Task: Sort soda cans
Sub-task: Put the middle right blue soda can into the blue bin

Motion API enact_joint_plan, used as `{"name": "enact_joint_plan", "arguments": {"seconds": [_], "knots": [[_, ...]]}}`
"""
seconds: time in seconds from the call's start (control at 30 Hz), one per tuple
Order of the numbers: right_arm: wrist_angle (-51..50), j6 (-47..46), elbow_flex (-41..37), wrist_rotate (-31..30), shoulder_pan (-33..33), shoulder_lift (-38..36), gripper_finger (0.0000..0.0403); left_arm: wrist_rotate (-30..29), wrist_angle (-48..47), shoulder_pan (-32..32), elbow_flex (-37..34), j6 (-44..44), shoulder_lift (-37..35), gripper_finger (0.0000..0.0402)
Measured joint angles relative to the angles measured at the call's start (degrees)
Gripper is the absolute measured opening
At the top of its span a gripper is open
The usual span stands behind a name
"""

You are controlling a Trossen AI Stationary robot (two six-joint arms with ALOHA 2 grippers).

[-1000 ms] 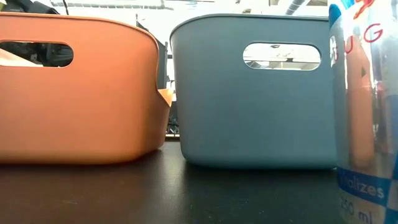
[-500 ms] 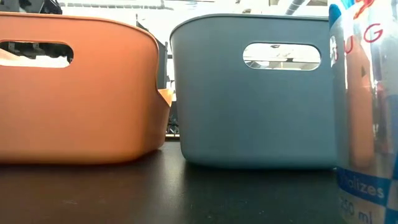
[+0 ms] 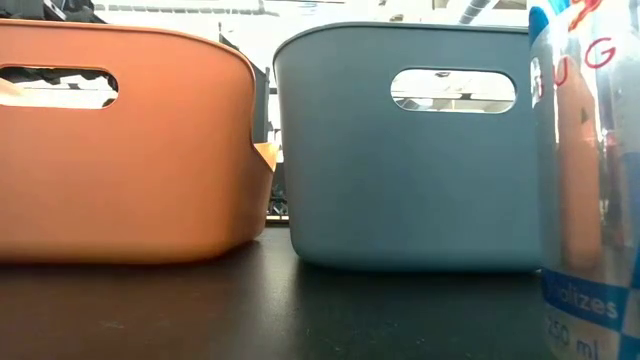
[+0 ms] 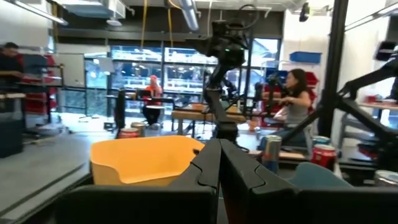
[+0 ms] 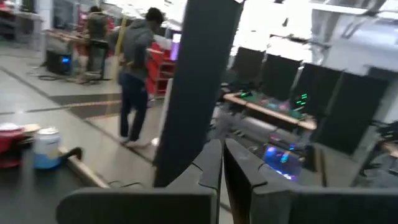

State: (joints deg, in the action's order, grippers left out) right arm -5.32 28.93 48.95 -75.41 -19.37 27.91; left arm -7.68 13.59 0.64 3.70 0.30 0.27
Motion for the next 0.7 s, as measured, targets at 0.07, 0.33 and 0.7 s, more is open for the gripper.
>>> {"name": "enact_joint_plan", "arguments": {"seconds": [0.07, 0.33, 0.7], "knots": [[-8.99, -8.94, 2.35, 0.35, -2.05, 1.65, 0.0037, -0.65, -0.02, -0.02, 0.00, 0.60, 0.00, 0.0000], [-36.71, -39.97, 10.48, 23.46, -6.19, 9.29, 0.0067, -1.30, 0.06, 0.00, 0.00, 3.08, 0.00, 0.0000], [-58.82, -52.58, 20.73, 44.10, -8.66, 24.20, 0.0200, -2.38, 0.10, 0.00, 0.06, 2.08, 0.00, 0.0000]]}}
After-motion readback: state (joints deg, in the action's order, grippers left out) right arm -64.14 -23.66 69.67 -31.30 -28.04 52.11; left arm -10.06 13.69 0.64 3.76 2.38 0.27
